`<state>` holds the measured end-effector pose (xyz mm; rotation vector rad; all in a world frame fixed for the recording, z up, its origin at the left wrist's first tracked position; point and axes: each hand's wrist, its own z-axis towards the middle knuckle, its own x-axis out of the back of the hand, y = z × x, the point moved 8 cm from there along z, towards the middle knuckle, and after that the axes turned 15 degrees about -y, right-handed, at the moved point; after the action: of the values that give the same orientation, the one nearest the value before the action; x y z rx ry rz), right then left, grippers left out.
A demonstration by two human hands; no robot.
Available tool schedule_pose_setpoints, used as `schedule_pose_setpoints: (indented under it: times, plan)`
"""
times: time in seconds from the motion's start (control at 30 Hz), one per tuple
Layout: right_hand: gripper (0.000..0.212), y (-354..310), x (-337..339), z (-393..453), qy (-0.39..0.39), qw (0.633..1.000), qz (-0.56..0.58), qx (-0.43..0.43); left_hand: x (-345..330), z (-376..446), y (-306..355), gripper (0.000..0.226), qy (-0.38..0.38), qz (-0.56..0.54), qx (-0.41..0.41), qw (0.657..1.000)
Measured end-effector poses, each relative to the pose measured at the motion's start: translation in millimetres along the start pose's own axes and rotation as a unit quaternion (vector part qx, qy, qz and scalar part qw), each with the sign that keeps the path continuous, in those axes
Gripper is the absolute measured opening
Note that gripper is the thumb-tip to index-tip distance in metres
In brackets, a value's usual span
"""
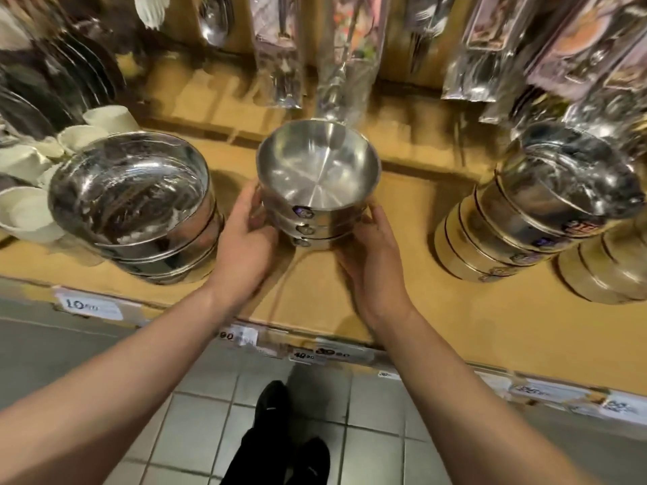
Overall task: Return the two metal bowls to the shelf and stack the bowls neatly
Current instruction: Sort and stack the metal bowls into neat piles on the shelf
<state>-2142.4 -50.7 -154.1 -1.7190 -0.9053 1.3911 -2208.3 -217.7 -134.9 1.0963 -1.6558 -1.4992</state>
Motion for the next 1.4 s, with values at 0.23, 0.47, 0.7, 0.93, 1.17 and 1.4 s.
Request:
schedule_pose_setpoints:
  times: [0.23, 0.47, 0.7, 0.93, 1.17, 1.4]
  plan:
    - [0.041, -12.6, 18.8, -12.2, 0.031, 0.998, -0.048, -0.021, -24.0, 0.3, 0.4, 0.058, -0.019, -0.09, -0.009, 0.996]
    - [0.044, -7.4, 21.3, -12.6, 0.047, 0.996, -0.066, -0.042, -23.3, -3.2, -3.0, 0.044, 0.011, -0.116, 0.017, 0.993]
    - [0.045, -4.2, 19.2, -11.0, 0.033, 0.995, -0.088, -0.046, -19.0, -4.5, -3.7, 0.039, 0.008, -0.095, 0.02, 0.995]
    - [0.056, -24.5, 23.1, -10.2, 0.069, 0.986, -0.149, 0.002, -16.7, -2.8, 9.9, 0.046, -0.001, -0.033, -0.028, 0.999]
    - [0.051, -33.9, 14.8, -6.2, 0.043, 0.981, -0.183, 0.042, -18.6, -2.9, 12.0, 0.051, -0.012, -0.039, -0.031, 0.999]
    - [0.047, -40.5, 12.5, -6.3, 0.033, 0.98, -0.185, 0.064, -24.6, -5.3, 18.7, 0.05, -0.022, -0.039, -0.04, 0.998]
